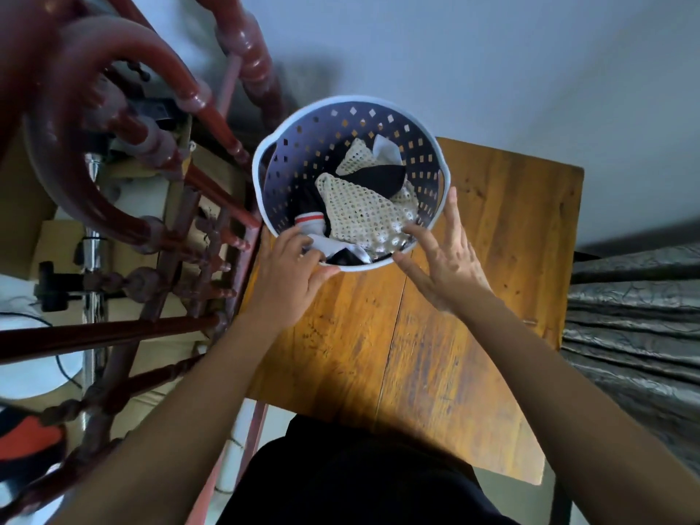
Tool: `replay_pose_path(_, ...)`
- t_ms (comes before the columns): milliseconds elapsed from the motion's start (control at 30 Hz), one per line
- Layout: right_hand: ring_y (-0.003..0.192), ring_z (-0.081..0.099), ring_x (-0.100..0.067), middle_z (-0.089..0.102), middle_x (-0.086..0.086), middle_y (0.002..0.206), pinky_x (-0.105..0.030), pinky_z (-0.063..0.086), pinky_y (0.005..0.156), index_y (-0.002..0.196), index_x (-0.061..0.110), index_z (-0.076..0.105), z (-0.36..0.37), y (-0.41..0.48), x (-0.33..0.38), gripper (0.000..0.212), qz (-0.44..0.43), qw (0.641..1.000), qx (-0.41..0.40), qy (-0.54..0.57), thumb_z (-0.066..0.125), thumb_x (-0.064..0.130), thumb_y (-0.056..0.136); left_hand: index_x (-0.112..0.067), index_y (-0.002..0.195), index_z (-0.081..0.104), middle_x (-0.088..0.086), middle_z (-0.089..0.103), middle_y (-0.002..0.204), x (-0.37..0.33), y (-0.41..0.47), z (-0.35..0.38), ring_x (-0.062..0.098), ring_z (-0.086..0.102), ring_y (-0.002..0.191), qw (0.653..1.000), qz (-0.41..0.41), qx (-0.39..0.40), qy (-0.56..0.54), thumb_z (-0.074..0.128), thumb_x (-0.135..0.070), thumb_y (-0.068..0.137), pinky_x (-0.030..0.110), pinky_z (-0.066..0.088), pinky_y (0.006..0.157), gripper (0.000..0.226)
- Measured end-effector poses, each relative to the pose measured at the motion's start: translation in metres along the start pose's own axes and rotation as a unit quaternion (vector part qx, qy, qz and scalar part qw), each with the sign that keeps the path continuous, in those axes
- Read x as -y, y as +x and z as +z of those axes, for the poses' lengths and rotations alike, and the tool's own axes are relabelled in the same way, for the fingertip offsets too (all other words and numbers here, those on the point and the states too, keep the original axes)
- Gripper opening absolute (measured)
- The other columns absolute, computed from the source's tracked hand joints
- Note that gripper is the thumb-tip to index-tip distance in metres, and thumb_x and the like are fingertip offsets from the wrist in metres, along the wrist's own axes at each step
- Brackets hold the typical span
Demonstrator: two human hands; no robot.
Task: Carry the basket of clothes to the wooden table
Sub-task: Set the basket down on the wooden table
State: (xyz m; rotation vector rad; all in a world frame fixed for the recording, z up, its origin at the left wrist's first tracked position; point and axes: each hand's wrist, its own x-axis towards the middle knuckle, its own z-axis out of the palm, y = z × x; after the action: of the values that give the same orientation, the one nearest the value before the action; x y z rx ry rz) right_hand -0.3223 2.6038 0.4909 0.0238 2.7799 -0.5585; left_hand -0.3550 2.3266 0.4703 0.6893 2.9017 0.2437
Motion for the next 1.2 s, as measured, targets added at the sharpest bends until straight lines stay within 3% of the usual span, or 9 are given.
replay_pose_path(333, 0.162, 0.013, -0.036, -0.018, -0.015, 0.175, -0.052, 0.036, 0.12, 0.143, 0.038, 0.054, -0.005, 0.084, 0.046, 0.052, 0.058, 0.998, -0.035, 0.007, 0.045, 0.065, 0.1, 0.003, 0.115, 0.073, 0.027, 0.06, 0.138, 0.084, 0.09, -0.023, 0.046, 0.035, 0.148, 0.999, -0.016, 0.041, -0.005, 0.032, -0.054, 0.099, 0.058, 0.028, 0.121, 0.071)
replay_pose_path(533, 0.161, 0.018, -0.037, -0.015, -0.016, 0.175, -0.052, 0.041, 0.119, 0.133, 0.036, 0.06, -0.002, 0.092, 0.047, 0.047, 0.061, 0.996, -0.065, 0.018, 0.047, 0.066, 0.099, 0.003, 0.115, 0.072, 0.026, 0.057, 0.143, 0.089, 0.097, -0.028, 0.043, 0.031, 0.151, 0.999, -0.025, 0.04, -0.009, 0.031, -0.056, 0.099, 0.054, 0.026, 0.122, 0.073)
replay_pose_path(667, 0.161, 0.019, -0.036, -0.018, -0.015, 0.175, -0.052, 0.044, 0.115, 0.14, 0.035, 0.055, -0.003, 0.087, 0.049, 0.051, 0.052, 0.997, -0.056, 0.013, 0.046, 0.065, 0.1, -0.001, 0.126, 0.068, 0.025, 0.047, 0.155, 0.068, 0.078, -0.032, 0.041, 0.024, 0.154, 0.996, -0.074, 0.003, -0.053, 0.035, -0.051, 0.101, 0.052, 0.022, 0.123, 0.065)
replay_pose_path(867, 0.156, 0.034, -0.031, 0.008, -0.013, 0.176, -0.053, 0.057, 0.103, 0.139, 0.03, 0.06, -0.005, 0.088, 0.036, 0.054, 0.035, 0.993, -0.109, 0.019, 0.051, 0.064, 0.099, -0.001, 0.118, 0.077, 0.024, 0.072, 0.124, 0.042, 0.07, -0.022, 0.044, 0.055, 0.134, 0.991, -0.074, -0.072, -0.085, 0.054, -0.046, 0.095, 0.054, 0.045, 0.108, 0.055)
replay_pose_path(967, 0.151, 0.041, -0.03, 0.02, -0.013, 0.174, -0.051, 0.056, 0.099, 0.133, 0.028, 0.068, -0.008, 0.091, 0.033, 0.052, 0.046, 0.991, -0.122, 0.028, 0.055, 0.064, 0.096, 0.002, 0.112, 0.078, 0.023, 0.076, 0.114, 0.04, 0.078, -0.022, 0.043, 0.061, 0.127, 0.988, -0.08, -0.09, -0.096, 0.061, -0.038, 0.094, 0.052, 0.048, 0.103, 0.047)
replay_pose_path(1200, 0.147, 0.043, -0.03, 0.017, -0.008, 0.175, -0.048, 0.058, 0.097, 0.133, 0.031, 0.068, -0.012, 0.094, 0.04, 0.053, 0.069, 0.992, -0.105, 0.022, 0.056, 0.065, 0.095, 0.003, 0.109, 0.079, 0.02, 0.078, 0.108, 0.05, 0.083, -0.021, 0.042, 0.062, 0.125, 0.989, -0.065, -0.089, -0.102, 0.064, -0.034, 0.094, 0.05, 0.049, 0.102, 0.043)
